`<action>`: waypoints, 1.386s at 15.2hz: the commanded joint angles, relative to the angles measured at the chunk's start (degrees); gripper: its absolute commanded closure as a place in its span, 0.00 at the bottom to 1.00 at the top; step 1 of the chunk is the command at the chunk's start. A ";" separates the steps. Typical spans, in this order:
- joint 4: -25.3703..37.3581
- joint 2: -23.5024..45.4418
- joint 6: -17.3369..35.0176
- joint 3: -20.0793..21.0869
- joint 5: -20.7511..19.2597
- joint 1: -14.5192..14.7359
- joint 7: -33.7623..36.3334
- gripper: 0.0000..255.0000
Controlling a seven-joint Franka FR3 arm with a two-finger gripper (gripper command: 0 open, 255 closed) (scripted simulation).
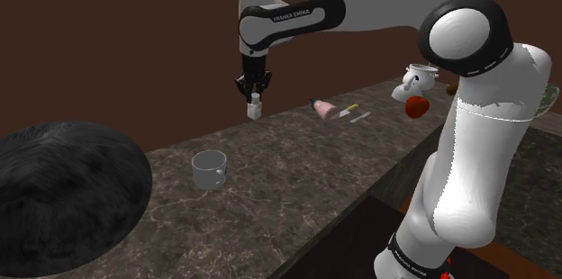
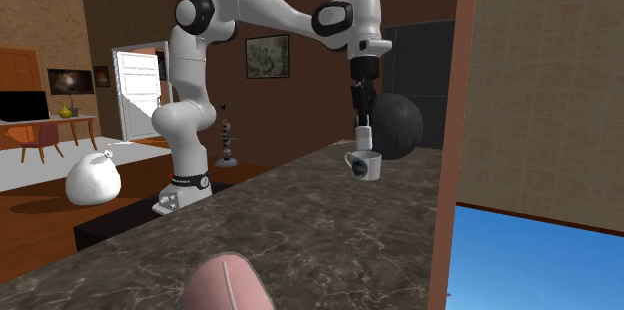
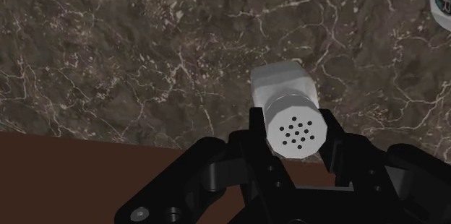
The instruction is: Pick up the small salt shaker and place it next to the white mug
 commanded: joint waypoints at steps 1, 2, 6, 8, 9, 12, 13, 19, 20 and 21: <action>2.35 1.93 -0.71 1.10 -0.04 1.35 2.50 1.00; 3.57 2.83 -1.19 1.61 -0.09 2.00 3.63 1.00; 9.30 6.93 -3.40 3.45 -0.32 4.68 7.99 1.00; 12.73 9.33 -4.72 4.27 -0.47 6.04 10.06 1.00; 14.61 10.62 -5.44 4.65 -0.55 6.72 11.06 1.00; 20.93 14.89 -7.89 5.65 -0.82 8.81 13.88 1.00; 20.14 14.87 -7.12 5.64 -0.84 8.81 13.97 1.00; 15.85 15.09 -2.65 5.61 -1.00 8.75 14.54 1.00; 15.20 15.17 -1.92 5.61 -1.03 8.75 14.63 1.00; 14.58 15.27 -1.21 5.60 -1.06 8.74 14.72 1.00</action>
